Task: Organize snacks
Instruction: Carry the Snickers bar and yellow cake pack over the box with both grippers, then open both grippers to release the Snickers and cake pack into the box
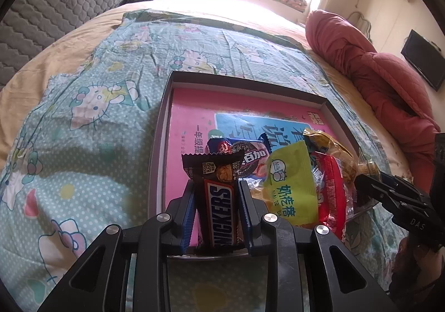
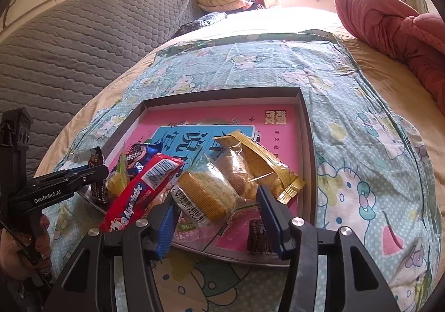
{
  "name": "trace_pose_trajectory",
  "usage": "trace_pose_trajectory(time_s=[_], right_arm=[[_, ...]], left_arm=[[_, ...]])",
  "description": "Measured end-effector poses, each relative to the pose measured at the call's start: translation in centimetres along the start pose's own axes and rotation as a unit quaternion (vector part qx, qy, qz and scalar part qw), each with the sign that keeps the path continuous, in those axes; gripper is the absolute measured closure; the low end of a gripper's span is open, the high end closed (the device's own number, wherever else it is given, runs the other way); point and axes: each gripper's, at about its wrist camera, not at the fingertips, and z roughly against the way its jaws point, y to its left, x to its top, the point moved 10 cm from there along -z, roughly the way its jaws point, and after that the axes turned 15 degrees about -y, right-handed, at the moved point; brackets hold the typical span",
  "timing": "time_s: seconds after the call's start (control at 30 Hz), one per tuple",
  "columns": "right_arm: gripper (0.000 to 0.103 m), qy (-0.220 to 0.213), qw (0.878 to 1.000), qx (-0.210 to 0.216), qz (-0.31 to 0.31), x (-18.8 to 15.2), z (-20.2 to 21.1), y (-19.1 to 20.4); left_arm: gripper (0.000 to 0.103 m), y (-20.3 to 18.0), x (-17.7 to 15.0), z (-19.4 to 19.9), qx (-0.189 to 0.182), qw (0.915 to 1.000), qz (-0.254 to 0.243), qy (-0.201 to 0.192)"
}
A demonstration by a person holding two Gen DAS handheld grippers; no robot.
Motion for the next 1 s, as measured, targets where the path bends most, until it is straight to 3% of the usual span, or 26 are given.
trace_pose_trajectory(time_s=[0.67,0.87,1.0], right_arm=[[0.045,0.004,1.0,-0.008,0.004,-0.02,-0.57,-0.22],[0.043,0.004,1.0,-0.005,0.006,0.06,-0.55,-0.06],[0.039,0.006,1.0,-0.005,0.005,0.0,-0.6,-0.05]], left_arm=[[0.072,0.18,-0.09,-0.23,-0.002,1.0,0.009,0.003],[0.054,0.13,0.02,-0.17,-0.004,0.9999,0.011,0.002],[0.052,0.11,0.12,-0.16,-0.004,0.9999,0.011,0.001]])
